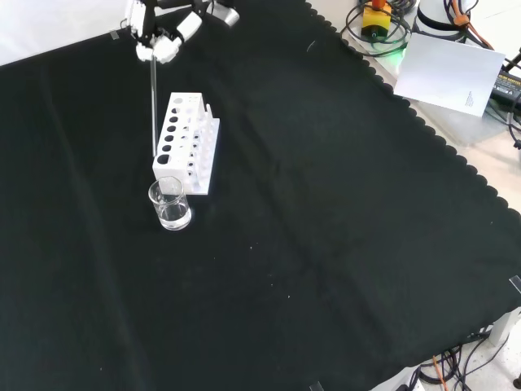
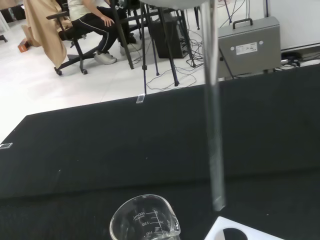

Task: Take the glass rod from the white test tube rack.

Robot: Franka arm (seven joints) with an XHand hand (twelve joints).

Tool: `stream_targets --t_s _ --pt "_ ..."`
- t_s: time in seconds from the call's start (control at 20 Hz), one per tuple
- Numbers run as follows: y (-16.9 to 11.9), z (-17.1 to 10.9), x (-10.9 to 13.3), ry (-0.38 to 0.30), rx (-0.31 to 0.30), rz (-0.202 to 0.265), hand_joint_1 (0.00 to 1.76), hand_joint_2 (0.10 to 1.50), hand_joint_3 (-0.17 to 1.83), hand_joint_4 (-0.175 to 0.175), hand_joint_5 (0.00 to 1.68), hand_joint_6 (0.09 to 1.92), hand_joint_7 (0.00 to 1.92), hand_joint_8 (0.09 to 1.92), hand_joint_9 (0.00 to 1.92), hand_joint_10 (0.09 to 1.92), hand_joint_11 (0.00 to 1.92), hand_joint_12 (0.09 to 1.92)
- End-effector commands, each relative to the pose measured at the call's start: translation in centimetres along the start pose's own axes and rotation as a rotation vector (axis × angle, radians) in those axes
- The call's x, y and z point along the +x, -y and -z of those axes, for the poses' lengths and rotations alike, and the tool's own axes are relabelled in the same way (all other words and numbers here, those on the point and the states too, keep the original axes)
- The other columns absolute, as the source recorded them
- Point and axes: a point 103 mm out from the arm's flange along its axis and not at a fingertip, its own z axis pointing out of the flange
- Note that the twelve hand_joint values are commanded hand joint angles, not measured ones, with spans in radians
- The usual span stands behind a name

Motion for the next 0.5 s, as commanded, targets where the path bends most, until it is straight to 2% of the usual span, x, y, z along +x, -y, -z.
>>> stream_targets --t_s 0.05,0.3,0.5 --pt "1.5 1.9 0.1 0.023 0.012 -0.022 1.32 1.08 -0.17 -0.175 1.37 0.09 1.29 0.81 1.67 0.66 1.1 0.82" --pt "2.0 2.6 0.8 0.022 0.006 -0.017 1.32 1.08 -0.17 -0.175 1.37 0.09 1.28 0.82 1.68 0.65 1.11 0.82" --pt "2.3 3.1 1.3 0.018 0.003 0.01 1.32 1.08 -0.17 -0.175 1.37 0.09 1.28 0.82 1.68 0.65 1.11 0.82"
